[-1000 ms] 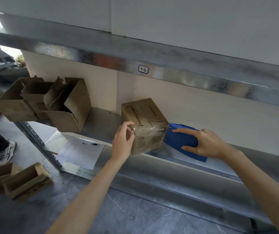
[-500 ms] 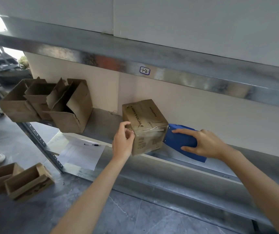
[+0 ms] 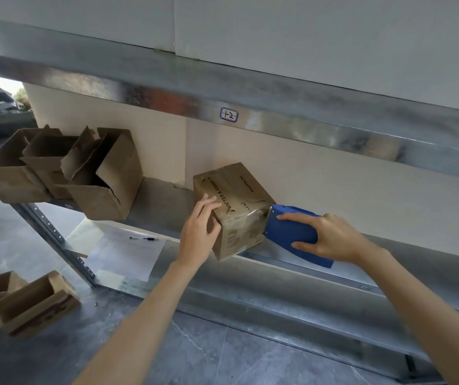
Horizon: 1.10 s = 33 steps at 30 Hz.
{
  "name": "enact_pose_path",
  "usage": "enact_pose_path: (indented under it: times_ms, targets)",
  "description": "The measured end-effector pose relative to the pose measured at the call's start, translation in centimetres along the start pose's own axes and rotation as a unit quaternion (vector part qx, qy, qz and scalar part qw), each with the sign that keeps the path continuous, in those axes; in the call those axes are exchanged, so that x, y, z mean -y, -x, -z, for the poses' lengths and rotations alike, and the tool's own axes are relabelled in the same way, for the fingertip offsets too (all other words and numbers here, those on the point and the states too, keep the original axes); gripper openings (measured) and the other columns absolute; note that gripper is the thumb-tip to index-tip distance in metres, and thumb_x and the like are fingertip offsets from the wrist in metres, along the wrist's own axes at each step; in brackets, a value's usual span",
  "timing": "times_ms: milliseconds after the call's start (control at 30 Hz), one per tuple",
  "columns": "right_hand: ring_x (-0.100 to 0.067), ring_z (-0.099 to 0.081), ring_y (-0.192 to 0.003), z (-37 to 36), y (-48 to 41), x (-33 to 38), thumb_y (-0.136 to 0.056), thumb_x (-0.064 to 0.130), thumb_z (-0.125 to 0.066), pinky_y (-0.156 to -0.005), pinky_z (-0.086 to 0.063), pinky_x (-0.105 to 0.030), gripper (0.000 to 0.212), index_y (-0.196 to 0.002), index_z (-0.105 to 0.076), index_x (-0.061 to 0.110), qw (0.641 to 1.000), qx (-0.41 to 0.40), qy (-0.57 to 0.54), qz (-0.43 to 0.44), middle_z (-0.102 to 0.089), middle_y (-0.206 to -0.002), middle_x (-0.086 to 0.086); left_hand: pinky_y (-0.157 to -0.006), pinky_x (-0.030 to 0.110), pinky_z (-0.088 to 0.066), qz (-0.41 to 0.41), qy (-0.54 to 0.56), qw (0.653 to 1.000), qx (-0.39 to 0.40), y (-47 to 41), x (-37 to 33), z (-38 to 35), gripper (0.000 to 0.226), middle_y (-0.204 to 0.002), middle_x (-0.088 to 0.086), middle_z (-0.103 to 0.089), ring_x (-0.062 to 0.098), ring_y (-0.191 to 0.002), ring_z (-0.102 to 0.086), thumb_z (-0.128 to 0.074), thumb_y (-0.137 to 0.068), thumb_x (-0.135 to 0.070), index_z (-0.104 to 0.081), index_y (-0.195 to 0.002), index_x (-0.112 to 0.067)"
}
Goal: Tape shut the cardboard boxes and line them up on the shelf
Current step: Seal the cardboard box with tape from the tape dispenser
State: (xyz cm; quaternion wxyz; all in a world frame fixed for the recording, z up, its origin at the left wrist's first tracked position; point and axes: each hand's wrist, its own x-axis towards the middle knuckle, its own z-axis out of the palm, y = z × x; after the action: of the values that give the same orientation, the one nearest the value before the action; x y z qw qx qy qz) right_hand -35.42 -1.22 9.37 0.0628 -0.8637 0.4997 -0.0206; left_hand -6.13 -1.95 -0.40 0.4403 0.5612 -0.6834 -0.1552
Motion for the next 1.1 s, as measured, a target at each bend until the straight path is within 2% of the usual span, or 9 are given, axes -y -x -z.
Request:
enact_pose_path:
  times_ms: [167,233,333,533,700,833,933,1000,1100]
  targets:
    - [-0.001,-0.043,-0.045,-0.2,0.0,-0.4,-0.088,0.047,-0.064,-0.049,-0.027,-0.011,0.062,-0.142,-0.034,0.052,1.0,-0.003,0.001,-0.012,-0.044,-0.063,0.026,-0.103,0.045,-0.051,-0.023,-0.011,0.999,-0.044,-0.1,0.6,-1.1,0.025,-0.134,0.009,-0.058,0.022,-0.138,-0.044,-0.062,-0.088,0.006,-0.065,-0.111,-0.003]
    - [-0.003,-0.044,-0.045,-0.2,0.0,-0.6,-0.088,0.047,-0.064,-0.05,-0.029,-0.011,0.062,-0.142,-0.033,0.052,1.0,0.0,0.001,-0.015,-0.049,-0.064,0.022,-0.103,0.045,-0.05,-0.03,-0.001,0.998,-0.05,0.0,0.8,-1.4,0.026,-0.132,0.009,-0.058,0.022,-0.14,-0.043,-0.062,-0.088,0.008,-0.065,-0.111,-0.003]
    - [-0.006,-0.043,-0.042,-0.5,-0.1,-0.9,-0.087,0.045,-0.066,-0.048,-0.028,-0.013,0.062,-0.14,-0.035,0.054,1.0,-0.004,-0.004,-0.02,-0.043,-0.051,0.02,-0.105,0.046,-0.048,-0.031,0.022,0.998,-0.046,0.2,1.1,-1.3,0.032,-0.134,0.008,-0.055,0.02,-0.142,-0.038,-0.063,-0.085,0.009,-0.063,-0.115,-0.004]
    - [-0.006,-0.051,-0.051,-0.9,-0.2,-1.0,-0.09,0.048,-0.062,-0.057,-0.047,-0.021,0.062,-0.142,-0.029,0.055,1.0,0.017,-0.005,-0.015,-0.063,-0.076,0.015,-0.104,0.052,-0.048,-0.016,0.018,1.0,0.012,0.4,1.0,-0.5,0.053,-0.14,0.0,-0.046,0.015,-0.147,-0.028,-0.073,-0.077,-0.001,-0.055,-0.124,-0.013]
    - [0.001,-0.043,-0.045,-0.9,-0.3,-1.0,-0.089,0.047,-0.063,-0.051,-0.032,-0.011,0.062,-0.143,-0.032,0.052,1.0,0.013,-0.006,-0.012,-0.049,-0.071,0.022,-0.104,0.052,-0.045,-0.022,-0.025,0.999,0.004,-0.1,1.1,-0.1,0.044,-0.135,0.0,-0.055,0.018,-0.142,-0.039,-0.076,-0.077,-0.006,-0.061,-0.118,-0.014]
    - [0.005,-0.041,-0.046,-0.9,-0.3,-1.1,-0.09,0.048,-0.063,-0.052,-0.032,-0.009,0.063,-0.143,-0.03,0.052,1.0,0.011,0.003,-0.011,-0.05,-0.078,0.021,-0.102,0.049,-0.045,-0.027,-0.036,0.999,-0.011,-0.3,1.7,-0.3,0.035,-0.131,-0.002,-0.059,0.018,-0.138,-0.044,-0.072,-0.081,-0.004,-0.065,-0.113,-0.016]
    - [0.005,-0.041,-0.045,-0.8,-0.3,-1.0,-0.089,0.048,-0.063,-0.051,-0.029,-0.008,0.063,-0.142,-0.031,0.054,1.0,0.011,0.001,-0.012,-0.047,-0.074,0.024,-0.098,0.048,-0.047,-0.03,-0.037,0.998,-0.032,-0.4,1.7,-0.4,0.027,-0.127,-0.002,-0.062,0.019,-0.136,-0.047,-0.067,-0.084,-0.002,-0.066,-0.108,-0.015]
    - [0.006,-0.041,-0.046,-0.7,-0.3,-1.0,-0.09,0.048,-0.062,-0.051,-0.029,-0.008,0.063,-0.143,-0.03,0.053,1.0,0.015,0.004,-0.011,-0.049,-0.077,0.023,-0.096,0.049,-0.049,-0.031,-0.037,0.998,-0.046,-0.5,1.5,-0.5,0.024,-0.124,-0.001,-0.063,0.019,-0.134,-0.05,-0.064,-0.086,0.0,-0.067,-0.105,-0.013]
    - [0.006,-0.043,-0.048,-0.7,-0.3,-1.1,-0.09,0.049,-0.061,-0.052,-0.033,-0.008,0.063,-0.144,-0.029,0.052,1.0,0.02,0.004,-0.012,-0.052,-0.082,0.02,-0.099,0.051,-0.047,-0.019,-0.031,0.999,-0.038,-0.3,1.1,-0.6,0.025,-0.127,0.0,-0.06,0.019,-0.137,-0.045,-0.065,-0.086,0.0,-0.065,-0.108,-0.012]
